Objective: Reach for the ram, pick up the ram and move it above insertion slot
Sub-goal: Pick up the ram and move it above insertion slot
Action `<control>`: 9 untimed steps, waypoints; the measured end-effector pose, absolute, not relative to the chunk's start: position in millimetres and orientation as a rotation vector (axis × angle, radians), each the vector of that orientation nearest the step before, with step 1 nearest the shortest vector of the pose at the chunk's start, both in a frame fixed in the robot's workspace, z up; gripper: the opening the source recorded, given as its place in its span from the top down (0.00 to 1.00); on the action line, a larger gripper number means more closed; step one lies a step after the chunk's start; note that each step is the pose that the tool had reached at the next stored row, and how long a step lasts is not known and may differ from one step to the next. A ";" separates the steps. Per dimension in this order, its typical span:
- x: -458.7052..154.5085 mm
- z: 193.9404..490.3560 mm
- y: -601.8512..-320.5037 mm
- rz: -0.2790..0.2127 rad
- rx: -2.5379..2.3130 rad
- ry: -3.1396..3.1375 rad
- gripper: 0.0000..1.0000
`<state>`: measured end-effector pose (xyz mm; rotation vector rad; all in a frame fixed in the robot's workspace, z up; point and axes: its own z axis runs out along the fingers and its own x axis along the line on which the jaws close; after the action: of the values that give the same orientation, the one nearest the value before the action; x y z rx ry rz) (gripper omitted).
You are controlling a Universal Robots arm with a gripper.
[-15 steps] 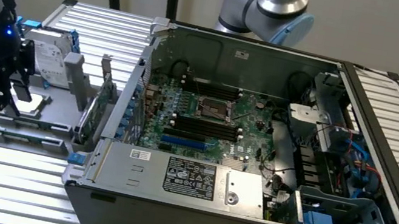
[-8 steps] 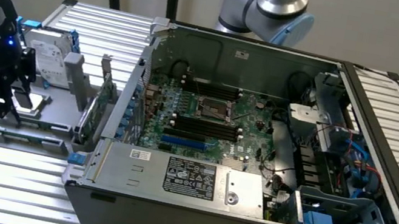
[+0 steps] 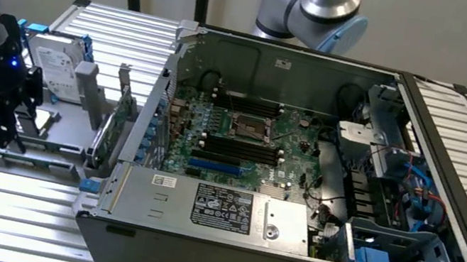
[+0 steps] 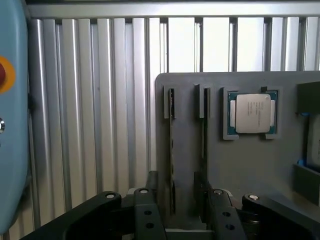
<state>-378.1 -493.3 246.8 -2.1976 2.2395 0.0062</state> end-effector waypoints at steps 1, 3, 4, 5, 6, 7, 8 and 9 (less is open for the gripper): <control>-378.0 245.0 -493.9 0.006 -2.197 2.239 0.58; -378.0 241.3 -494.9 0.006 -2.197 2.240 0.58; -378.0 239.5 -495.4 0.006 -2.197 2.240 0.58; -378.1 237.6 -495.9 0.006 -2.197 2.240 0.58; -378.0 235.9 -496.3 0.006 -2.197 2.240 0.58; -378.1 234.1 -496.7 0.006 -2.197 2.240 0.58; -378.1 232.3 -497.1 0.006 -2.197 2.240 0.58; -378.1 230.4 -497.5 0.006 -2.197 2.240 0.58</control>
<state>-378.1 -497.5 230.4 -2.1966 2.2402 0.0062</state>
